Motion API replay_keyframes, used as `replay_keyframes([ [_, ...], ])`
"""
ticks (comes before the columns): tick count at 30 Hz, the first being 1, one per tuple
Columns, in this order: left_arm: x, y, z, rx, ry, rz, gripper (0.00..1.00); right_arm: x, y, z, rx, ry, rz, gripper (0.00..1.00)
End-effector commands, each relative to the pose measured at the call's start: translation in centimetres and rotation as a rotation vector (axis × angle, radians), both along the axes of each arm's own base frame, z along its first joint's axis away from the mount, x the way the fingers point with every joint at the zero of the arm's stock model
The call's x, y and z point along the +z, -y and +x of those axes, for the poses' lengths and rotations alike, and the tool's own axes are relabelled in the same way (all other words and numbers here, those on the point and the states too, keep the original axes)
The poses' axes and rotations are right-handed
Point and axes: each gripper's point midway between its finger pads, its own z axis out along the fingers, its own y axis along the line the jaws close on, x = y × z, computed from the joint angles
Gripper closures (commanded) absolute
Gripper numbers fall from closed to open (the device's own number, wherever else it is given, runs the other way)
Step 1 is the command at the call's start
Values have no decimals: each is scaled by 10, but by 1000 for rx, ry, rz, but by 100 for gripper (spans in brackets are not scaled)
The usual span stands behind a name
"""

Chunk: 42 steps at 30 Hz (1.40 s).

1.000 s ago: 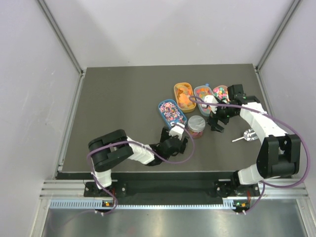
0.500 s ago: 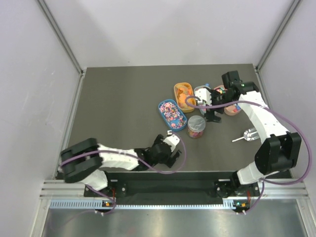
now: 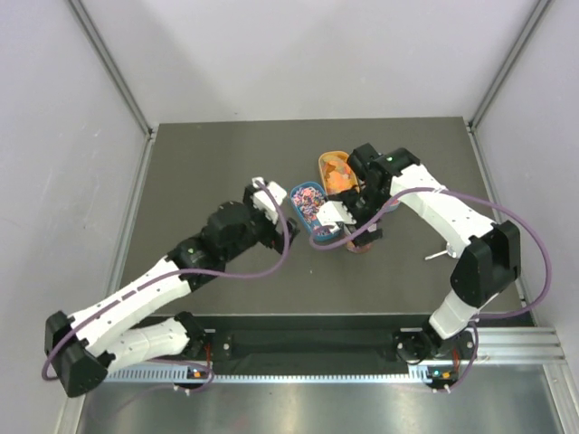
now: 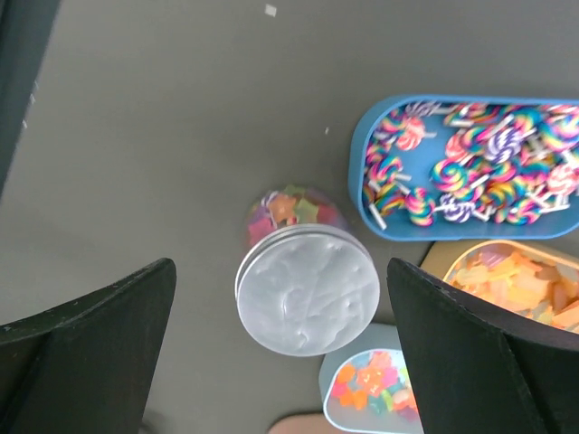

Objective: Pack the candies
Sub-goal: Move the packing bottle to the center of the board, then adjust the packing bottle at the center of the board.

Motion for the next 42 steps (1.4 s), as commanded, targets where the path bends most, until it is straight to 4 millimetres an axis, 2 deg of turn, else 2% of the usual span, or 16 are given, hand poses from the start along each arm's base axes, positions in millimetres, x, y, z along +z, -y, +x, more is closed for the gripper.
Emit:
replay_keyframes([
  [1,37,-10,16,-53,22,-86,5,-10,19,-4,66,-20,-113,0],
  [3,34,-27,35,19,-29,-139,5,-20,27,1,79,-12,-168,0],
  [5,40,-35,47,45,-5,-191,7,-25,29,6,96,-6,-188,0],
  [6,31,-52,58,116,-27,-221,7,-25,31,10,92,5,-196,0],
  [8,32,-65,69,138,-49,-277,8,-26,31,17,94,21,-197,0],
  [9,28,-84,84,206,-71,-294,8,-25,31,21,93,30,-192,0],
  [10,27,-95,91,250,-69,-290,8,-26,34,25,99,33,-195,0],
  [12,25,-112,102,301,-39,-262,7,-31,37,31,94,34,-208,0],
  [15,28,-123,110,334,-20,-250,6,-33,38,41,71,33,-196,0],
  [20,28,-127,110,337,-22,-249,6,-42,40,46,56,34,-201,0],
  [29,18,-131,106,348,-42,-248,6,-41,40,47,38,59,-187,0],
  [36,15,-133,103,352,-46,-244,6,-43,32,63,-8,53,-187,0],
  [42,13,-135,100,356,-46,-249,6,-52,35,58,-2,20,-223,0],
])
